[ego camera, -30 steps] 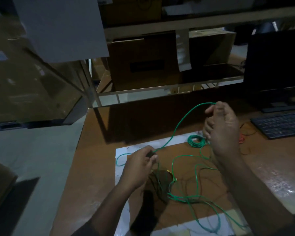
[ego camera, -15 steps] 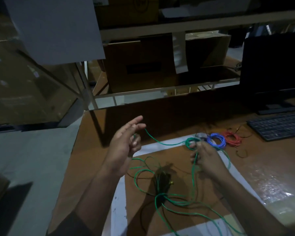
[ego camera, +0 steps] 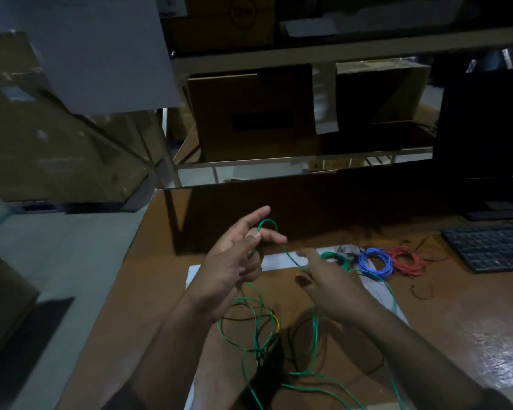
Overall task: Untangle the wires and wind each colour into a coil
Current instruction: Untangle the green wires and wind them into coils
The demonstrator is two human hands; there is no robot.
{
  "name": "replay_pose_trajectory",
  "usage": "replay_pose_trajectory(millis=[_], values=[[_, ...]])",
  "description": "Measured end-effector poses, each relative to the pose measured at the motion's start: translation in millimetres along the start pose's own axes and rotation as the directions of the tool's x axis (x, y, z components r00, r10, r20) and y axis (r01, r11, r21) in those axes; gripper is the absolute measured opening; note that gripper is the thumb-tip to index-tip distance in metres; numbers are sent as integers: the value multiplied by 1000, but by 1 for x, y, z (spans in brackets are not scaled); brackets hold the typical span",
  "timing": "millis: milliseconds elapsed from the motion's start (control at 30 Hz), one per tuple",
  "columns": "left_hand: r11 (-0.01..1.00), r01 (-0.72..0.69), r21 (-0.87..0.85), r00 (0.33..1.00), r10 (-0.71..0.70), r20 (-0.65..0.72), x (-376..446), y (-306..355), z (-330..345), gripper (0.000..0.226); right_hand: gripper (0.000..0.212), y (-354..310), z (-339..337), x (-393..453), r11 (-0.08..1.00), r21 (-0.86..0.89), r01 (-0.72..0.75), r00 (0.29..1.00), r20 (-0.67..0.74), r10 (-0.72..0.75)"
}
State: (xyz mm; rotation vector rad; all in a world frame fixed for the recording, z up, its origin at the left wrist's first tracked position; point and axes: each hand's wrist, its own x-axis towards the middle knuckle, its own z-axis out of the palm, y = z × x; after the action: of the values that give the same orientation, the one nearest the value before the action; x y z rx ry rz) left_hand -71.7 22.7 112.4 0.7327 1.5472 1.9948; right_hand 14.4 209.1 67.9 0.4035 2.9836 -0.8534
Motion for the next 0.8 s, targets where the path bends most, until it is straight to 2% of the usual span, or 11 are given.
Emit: replay_pose_trajectory(millis=[67,233,333,400,467,567,667,800], values=[[1000,-15,-18,997,14,-72,0,-3,2,42,16,6,5,3,986,166,-1,999,-37,7],[993,44,109,972,-17,-234,-6,-23,4,27,20,21,2,5,954,228,194,938,-329,-112],[996,79,37,957,-65,-282,-12,-29,10,37,17,23,-2,7,910,320,264,900,-421,-113],[994,69,-83,967,-87,-238,-17,-24,17,41,19,24,-2,7,892,360,274,879,-469,-81],[962,34,-270,981,-84,-177,-19,-11,22,41,19,26,2,6,914,328,240,896,-437,-78],[889,-34,-457,998,4,-68,-15,12,25,32,20,24,12,-1,953,244,180,966,-229,-124],[917,-132,-377,991,108,-84,-5,20,26,26,25,15,28,-19,961,177,213,977,-50,-207],[944,-214,-250,971,176,-164,14,10,13,27,37,8,34,-42,918,226,325,945,-55,-321]])
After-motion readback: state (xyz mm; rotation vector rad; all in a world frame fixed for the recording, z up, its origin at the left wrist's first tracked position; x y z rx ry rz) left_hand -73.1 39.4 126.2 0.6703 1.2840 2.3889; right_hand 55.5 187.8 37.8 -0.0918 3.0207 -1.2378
